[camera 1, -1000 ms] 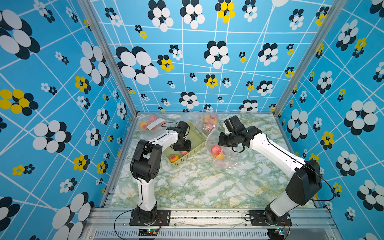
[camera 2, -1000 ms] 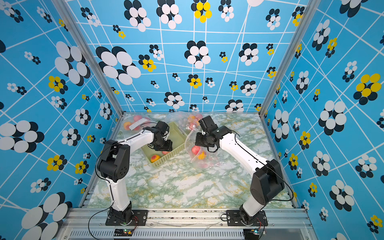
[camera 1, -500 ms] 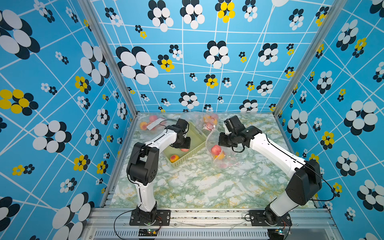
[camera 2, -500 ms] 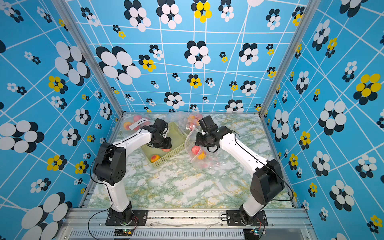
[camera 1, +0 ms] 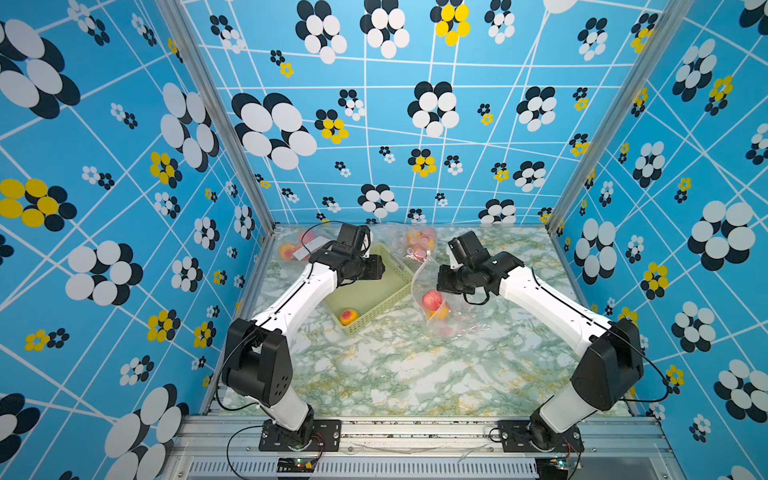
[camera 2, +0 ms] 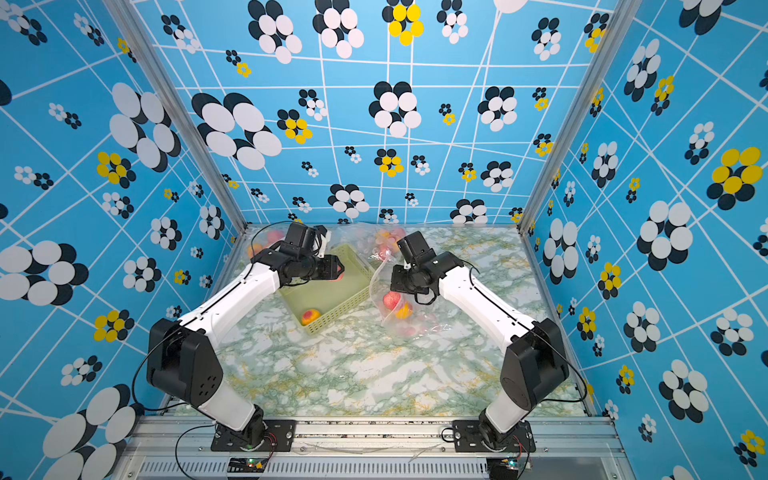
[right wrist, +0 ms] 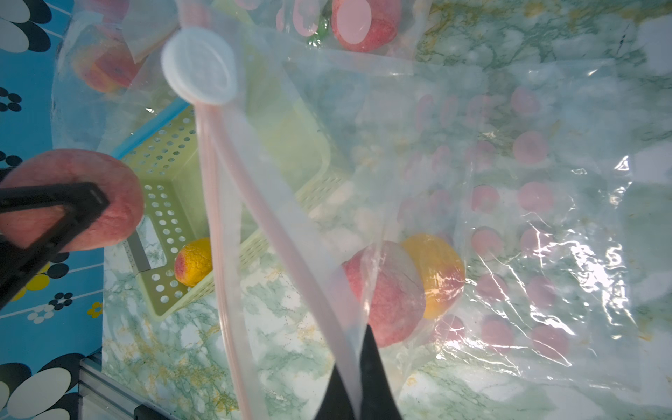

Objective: Place the peach in a zip-top bag and seal the zipper
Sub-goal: Pick up the peach from the basket, then place the peach in the zipper food storage bag.

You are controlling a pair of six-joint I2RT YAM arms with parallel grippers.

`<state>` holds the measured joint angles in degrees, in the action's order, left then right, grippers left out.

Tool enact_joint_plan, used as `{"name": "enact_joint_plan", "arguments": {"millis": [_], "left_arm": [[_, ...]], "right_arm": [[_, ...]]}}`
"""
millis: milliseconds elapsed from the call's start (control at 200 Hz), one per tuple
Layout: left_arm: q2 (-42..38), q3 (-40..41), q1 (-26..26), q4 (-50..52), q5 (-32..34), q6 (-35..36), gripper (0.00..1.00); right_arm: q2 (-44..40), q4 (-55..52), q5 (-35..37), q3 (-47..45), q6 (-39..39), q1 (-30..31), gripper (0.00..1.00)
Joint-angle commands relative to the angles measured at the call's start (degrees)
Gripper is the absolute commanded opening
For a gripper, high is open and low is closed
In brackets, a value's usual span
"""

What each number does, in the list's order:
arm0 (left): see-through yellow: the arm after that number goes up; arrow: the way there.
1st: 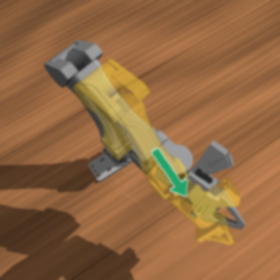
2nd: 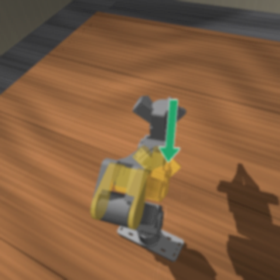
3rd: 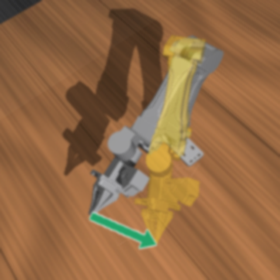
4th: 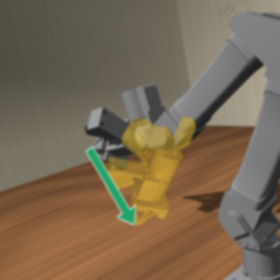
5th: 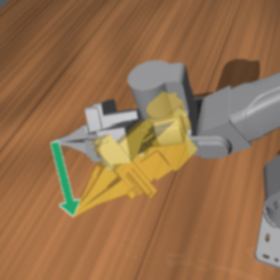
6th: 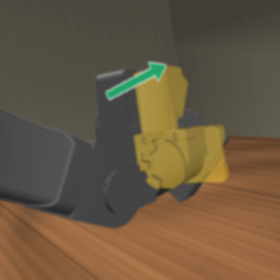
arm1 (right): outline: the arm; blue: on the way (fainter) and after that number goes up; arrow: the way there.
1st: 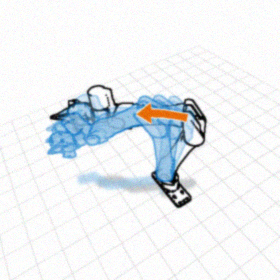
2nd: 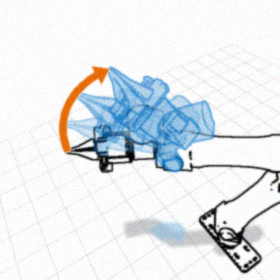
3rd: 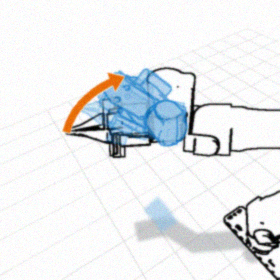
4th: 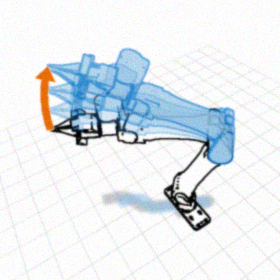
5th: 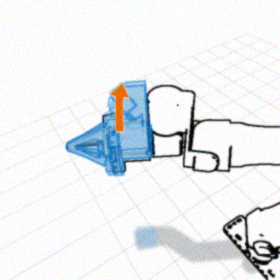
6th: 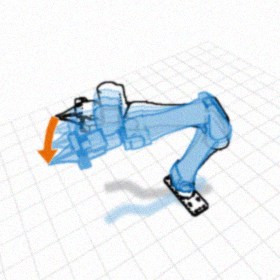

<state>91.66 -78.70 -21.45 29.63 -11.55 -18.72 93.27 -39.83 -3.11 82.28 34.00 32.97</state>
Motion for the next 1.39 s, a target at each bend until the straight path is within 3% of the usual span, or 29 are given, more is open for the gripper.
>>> {"name": "enact_joint_plan", "arguments": {"millis": [0,240,580,815,1055,1390], "left_arm": [[-3.3,1.0,-2.7,-4.1,-4.4,-2.5,0.49],[-3.6,0.1,-9.8,-12.0,-6.8,-5.2,0.49],[3.3,-0.8,-15.9,-17.4,-3.5,-5.6,0.51],[6.7,-1.5,-16.7,-16.8,-0.5,-5.2,0.56],[7.5,-3.3,-17.0,-15.1,1.9,-3.8,0.75],[2.2,-1.5,-17.2,-14.6,6.1,-2.0,0.75]], "right_arm": [[0.7,0.5,0.3,1.2,0.9,0.3,0.0],[0.6,0.7,0.0,1.4,1.1,0.4,0.0],[-1.1,1.9,-0.3,0.2,1.6,0.5,0.0],[-1.9,2.0,-0.3,-0.1,1.7,0.5,0.0],[-1.9,1.9,-0.3,-0.2,1.8,0.5,0.0],[-2.0,1.9,0.0,-0.1,1.8,0.5,0.0]]}}
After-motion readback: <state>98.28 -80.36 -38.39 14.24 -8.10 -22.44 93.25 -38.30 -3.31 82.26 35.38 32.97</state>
